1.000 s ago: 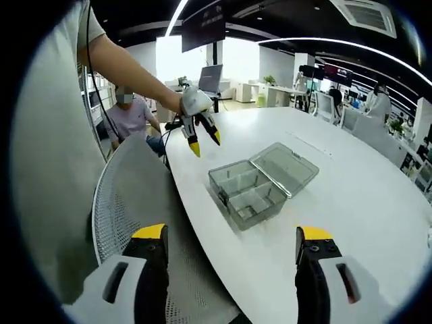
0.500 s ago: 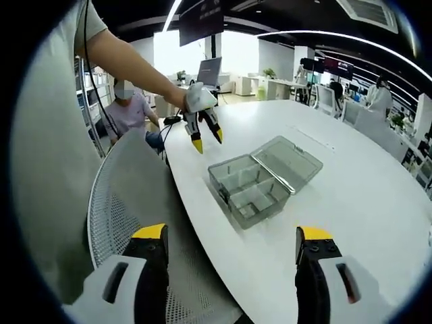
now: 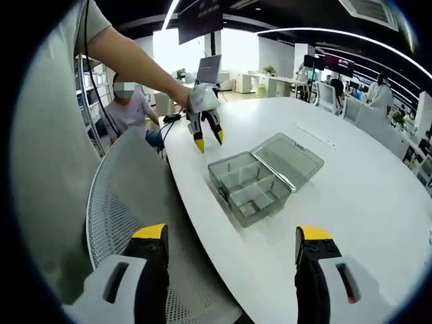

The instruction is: Insert the divider into the dual guide fixture by aligning both edges with the guide slots and pushing it downward to the bottom, including one-sided entry, uneven engagement, binding, and posture correction.

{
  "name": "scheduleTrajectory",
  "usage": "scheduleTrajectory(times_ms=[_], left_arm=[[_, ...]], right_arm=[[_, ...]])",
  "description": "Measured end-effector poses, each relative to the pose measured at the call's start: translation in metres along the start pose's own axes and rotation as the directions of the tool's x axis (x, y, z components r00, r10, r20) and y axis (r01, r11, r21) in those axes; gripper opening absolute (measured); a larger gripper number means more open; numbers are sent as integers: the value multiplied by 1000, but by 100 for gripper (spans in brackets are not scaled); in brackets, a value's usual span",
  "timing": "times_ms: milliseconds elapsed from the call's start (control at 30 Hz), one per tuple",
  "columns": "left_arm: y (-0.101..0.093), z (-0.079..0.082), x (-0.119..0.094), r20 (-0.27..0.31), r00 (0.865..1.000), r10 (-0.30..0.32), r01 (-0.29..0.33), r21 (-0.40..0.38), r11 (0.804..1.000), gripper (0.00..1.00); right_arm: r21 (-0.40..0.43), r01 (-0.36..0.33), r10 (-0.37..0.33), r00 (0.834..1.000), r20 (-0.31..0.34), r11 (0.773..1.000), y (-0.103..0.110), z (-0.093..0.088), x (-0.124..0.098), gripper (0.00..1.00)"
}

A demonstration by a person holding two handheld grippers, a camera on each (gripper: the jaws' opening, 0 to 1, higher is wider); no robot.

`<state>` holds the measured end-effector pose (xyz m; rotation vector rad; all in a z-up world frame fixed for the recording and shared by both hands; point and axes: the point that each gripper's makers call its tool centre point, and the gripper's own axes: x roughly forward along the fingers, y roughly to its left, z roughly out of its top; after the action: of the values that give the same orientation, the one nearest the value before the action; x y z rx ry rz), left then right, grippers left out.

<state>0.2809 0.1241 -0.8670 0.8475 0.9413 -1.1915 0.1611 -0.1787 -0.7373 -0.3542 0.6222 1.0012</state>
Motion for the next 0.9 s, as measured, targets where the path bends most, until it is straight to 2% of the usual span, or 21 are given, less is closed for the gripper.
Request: scheduleTrajectory(times_ms=[133,233,400,900], left_arm=[[2,2,1,9,1000,-10,10,-6,1000,41],[-2,4,2,13,999,-38,38,1,999,36],[0,6,3,21,999,-33,34,-9,999,31],[3,6,3,30,999,-29,30,-23,999,30]], right_arm=[[6,-2,2,1000,-8,1000,0,-3,1,74],[8,-5,5,1000,-8,1000,-1,-4,2,74],[9,-12,12,1000,-10,1000,-3,-3,4,74],[0,-30,30,999,-10,1000,-8,2,12,74]])
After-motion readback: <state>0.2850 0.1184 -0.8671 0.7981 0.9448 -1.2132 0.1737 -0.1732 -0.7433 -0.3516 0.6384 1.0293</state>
